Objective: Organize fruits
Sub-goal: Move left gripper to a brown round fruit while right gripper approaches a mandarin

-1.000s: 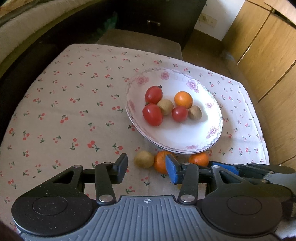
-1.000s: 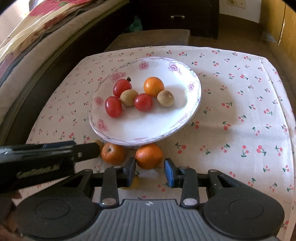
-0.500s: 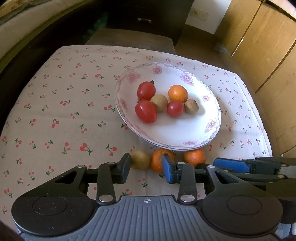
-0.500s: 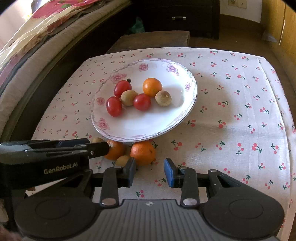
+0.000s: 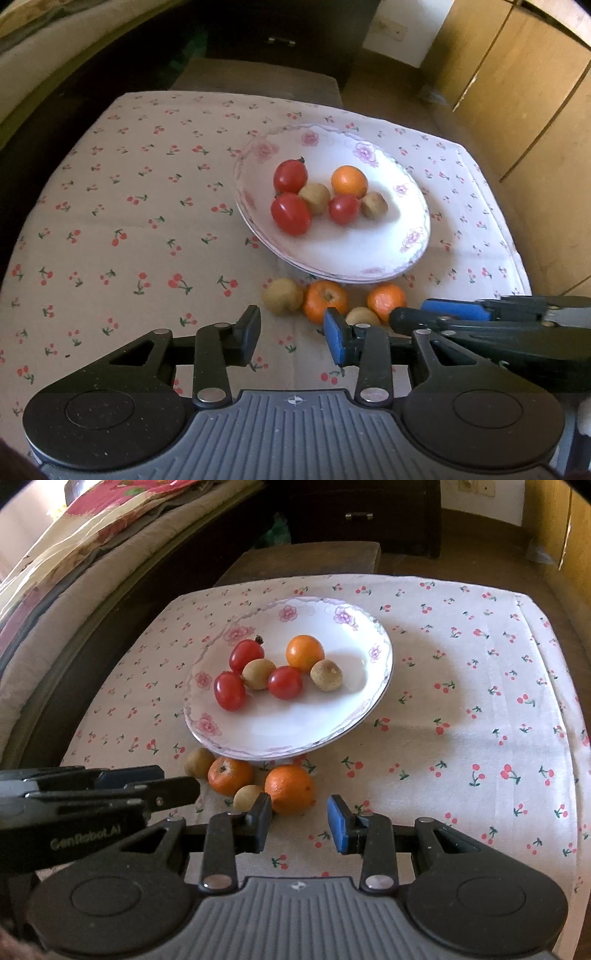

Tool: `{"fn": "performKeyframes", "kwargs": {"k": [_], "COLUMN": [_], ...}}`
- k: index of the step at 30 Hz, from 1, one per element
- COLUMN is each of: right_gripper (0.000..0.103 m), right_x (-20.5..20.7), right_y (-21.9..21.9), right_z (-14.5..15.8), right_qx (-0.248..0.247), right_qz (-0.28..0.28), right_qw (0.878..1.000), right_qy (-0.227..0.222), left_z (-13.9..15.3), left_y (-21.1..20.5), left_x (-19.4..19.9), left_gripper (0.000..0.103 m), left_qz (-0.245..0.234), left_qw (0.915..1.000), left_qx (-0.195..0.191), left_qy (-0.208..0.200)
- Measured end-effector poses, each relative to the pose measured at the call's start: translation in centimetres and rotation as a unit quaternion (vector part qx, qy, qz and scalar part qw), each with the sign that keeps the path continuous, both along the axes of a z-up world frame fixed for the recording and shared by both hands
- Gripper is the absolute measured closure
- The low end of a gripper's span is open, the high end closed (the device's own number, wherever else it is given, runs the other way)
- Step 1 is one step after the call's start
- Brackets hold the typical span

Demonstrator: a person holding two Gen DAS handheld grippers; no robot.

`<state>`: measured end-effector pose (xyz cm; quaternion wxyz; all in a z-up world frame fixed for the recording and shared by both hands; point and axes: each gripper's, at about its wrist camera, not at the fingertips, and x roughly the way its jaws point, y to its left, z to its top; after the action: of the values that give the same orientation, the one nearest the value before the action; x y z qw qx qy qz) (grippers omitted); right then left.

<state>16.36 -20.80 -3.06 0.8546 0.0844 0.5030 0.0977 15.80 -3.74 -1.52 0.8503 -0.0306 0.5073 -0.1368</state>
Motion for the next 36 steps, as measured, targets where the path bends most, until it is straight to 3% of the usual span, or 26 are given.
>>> {"fn": "performKeyframes", "kwargs": {"k": [10, 22, 29, 36], "right_gripper": [0.068, 0.068, 0.068, 0.077], "right_x": [0.6, 0.5, 0.5, -0.3], "right_y": [0.5, 1.5, 1.9, 1.6], "right_z": [-0.1, -0.6, -0.6, -0.2], "right_qx": [0.001, -0.002, -0.005, -0.003], "right_qz": [0.001, 0.003, 0.009, 0.014], "right_qw": [1.0, 1.0, 1.0, 1.0], "right_qy": [-0.005, -0.009, -0.011, -0.009], "left_z": [-0.6, -1.9, -2.1, -1.9], "left_y": [0.6, -0.6, -0.5, -0.5], "left_x": [1.7, 2.4, 2.2, 1.3], "left_gripper": [0.057, 0.051, 0.062, 0.069], "left_qz": [0.049, 0.052, 0.05, 0.037], "left_qw": [0.9988, 0.9986, 0.9987, 0.9993], "left_qx": [0.0, 0.002, -0.005, -0.009], "left_qy": [-0.003, -0.004, -0.007, -0.004]}}
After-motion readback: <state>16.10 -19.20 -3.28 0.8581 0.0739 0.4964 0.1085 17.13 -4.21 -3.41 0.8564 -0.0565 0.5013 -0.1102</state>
